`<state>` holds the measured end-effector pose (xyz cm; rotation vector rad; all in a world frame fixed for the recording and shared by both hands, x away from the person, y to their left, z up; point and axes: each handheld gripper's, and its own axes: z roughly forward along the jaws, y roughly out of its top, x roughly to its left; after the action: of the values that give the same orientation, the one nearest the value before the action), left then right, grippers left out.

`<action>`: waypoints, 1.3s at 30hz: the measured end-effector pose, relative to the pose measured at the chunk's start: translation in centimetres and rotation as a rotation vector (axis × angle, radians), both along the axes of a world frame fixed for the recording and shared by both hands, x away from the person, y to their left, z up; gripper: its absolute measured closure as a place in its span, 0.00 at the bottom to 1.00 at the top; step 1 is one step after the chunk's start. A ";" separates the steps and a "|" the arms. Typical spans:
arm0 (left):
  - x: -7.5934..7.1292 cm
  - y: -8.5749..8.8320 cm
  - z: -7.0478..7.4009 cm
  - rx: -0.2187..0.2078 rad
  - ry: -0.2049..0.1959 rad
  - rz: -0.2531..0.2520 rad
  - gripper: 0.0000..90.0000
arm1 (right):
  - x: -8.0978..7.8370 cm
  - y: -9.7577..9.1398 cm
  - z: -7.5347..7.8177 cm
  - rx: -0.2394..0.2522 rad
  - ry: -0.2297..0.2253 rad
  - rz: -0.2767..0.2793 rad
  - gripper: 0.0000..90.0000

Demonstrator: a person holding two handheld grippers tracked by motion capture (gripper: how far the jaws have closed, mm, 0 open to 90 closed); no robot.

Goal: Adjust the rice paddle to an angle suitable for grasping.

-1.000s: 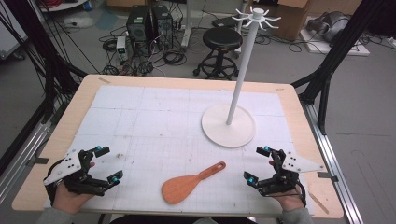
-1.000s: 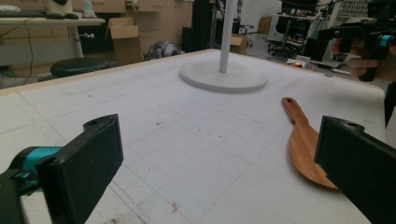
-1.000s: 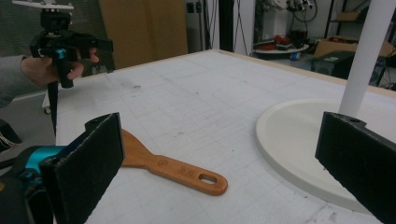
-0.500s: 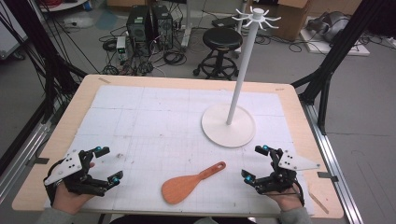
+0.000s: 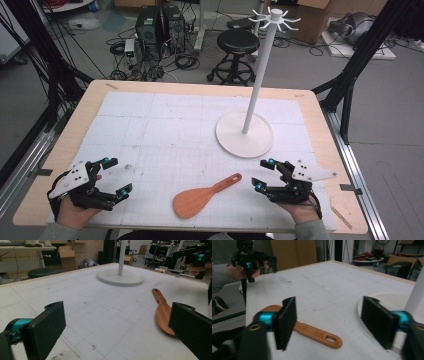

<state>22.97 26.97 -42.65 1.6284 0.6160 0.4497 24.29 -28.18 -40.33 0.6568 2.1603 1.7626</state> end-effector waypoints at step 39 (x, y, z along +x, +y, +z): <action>-0.2 0.1 -0.2 0.018 0.014 0.005 0.02 | 1.0 6.1 0.0 0.021 0.009 0.190 0.99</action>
<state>22.75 27.03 -42.83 1.6491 0.6284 0.4490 25.26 -22.06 -40.28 0.4784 2.2797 1.8812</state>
